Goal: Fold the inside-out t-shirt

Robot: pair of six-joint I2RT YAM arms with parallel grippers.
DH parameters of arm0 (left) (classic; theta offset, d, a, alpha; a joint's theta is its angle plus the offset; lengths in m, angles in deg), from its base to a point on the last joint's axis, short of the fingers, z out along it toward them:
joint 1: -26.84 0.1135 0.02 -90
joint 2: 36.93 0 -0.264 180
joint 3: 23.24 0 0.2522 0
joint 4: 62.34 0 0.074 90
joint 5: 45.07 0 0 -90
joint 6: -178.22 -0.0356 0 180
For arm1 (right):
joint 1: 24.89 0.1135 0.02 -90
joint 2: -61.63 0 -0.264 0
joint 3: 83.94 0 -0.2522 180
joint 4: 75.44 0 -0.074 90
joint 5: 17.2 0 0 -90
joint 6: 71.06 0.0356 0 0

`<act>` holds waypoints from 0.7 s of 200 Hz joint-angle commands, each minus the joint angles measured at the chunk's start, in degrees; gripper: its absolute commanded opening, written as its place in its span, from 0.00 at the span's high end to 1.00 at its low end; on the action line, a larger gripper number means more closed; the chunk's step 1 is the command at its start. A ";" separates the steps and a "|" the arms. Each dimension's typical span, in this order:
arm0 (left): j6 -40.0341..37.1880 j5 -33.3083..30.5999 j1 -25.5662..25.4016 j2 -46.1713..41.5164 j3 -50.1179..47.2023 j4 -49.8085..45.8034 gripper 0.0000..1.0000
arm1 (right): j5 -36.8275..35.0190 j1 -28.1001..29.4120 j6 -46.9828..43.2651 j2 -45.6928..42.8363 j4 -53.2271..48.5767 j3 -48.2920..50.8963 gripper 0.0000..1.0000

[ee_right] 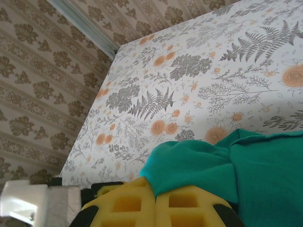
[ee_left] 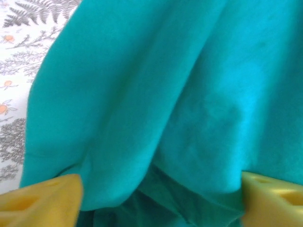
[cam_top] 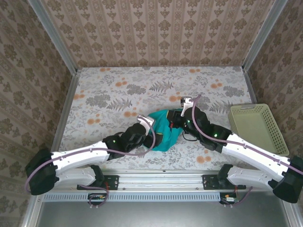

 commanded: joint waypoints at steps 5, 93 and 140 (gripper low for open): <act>1.36 -5.78 2.08 -0.74 1.86 -1.97 0.41 | -7.12 0.35 2.01 -0.43 -3.42 -5.00 1.00; -2.03 3.47 4.99 -8.72 -0.30 -1.54 0.69 | -8.23 0.36 -0.13 6.53 -14.45 -13.30 1.00; -5.45 5.69 -2.69 -4.40 -1.19 5.39 0.46 | -7.85 0.65 0.63 7.86 -13.65 -14.57 1.00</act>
